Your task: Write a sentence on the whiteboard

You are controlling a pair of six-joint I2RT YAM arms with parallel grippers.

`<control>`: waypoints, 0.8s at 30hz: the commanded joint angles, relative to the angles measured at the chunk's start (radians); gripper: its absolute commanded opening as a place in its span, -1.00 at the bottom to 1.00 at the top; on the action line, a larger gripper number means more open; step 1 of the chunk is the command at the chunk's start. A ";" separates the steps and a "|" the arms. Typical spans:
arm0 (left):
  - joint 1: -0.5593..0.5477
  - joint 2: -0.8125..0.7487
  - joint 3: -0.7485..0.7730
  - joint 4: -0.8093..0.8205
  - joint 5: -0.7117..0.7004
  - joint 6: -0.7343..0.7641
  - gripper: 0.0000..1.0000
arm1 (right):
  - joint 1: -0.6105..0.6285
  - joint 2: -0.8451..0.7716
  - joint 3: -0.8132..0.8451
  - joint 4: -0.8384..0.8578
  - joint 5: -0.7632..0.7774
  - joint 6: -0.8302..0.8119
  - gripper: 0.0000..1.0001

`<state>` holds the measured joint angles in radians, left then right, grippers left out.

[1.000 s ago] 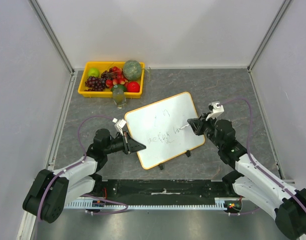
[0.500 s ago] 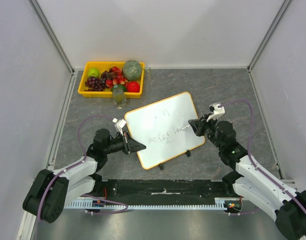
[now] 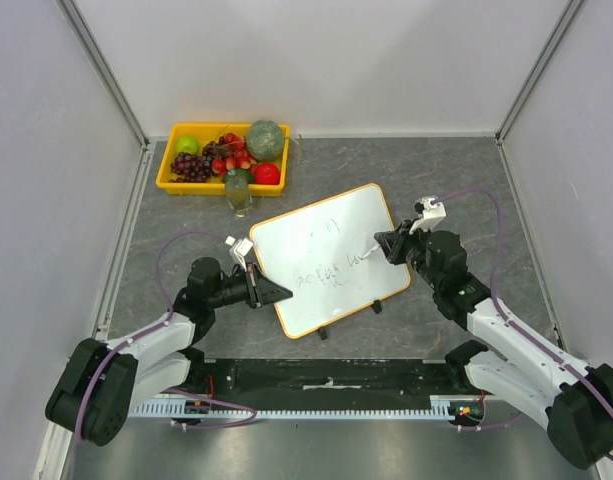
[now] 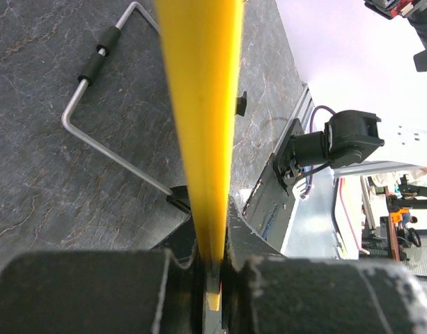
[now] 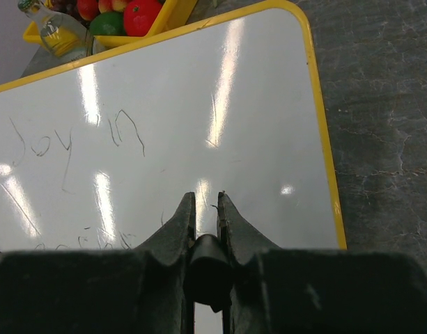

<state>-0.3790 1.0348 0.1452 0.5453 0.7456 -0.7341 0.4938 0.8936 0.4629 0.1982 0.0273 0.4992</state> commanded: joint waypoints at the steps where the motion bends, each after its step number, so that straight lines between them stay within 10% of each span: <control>1: 0.009 0.027 -0.016 -0.130 -0.123 0.093 -0.96 | -0.014 0.037 0.028 -0.016 0.056 -0.014 -1.00; 24: 0.011 0.025 -0.018 -0.128 -0.123 0.093 -0.96 | -0.037 0.079 0.054 0.069 0.056 0.018 -1.00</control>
<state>-0.3790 1.0344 0.1452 0.5484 0.7456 -0.7341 0.4660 0.9398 0.4847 0.2428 0.0425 0.5293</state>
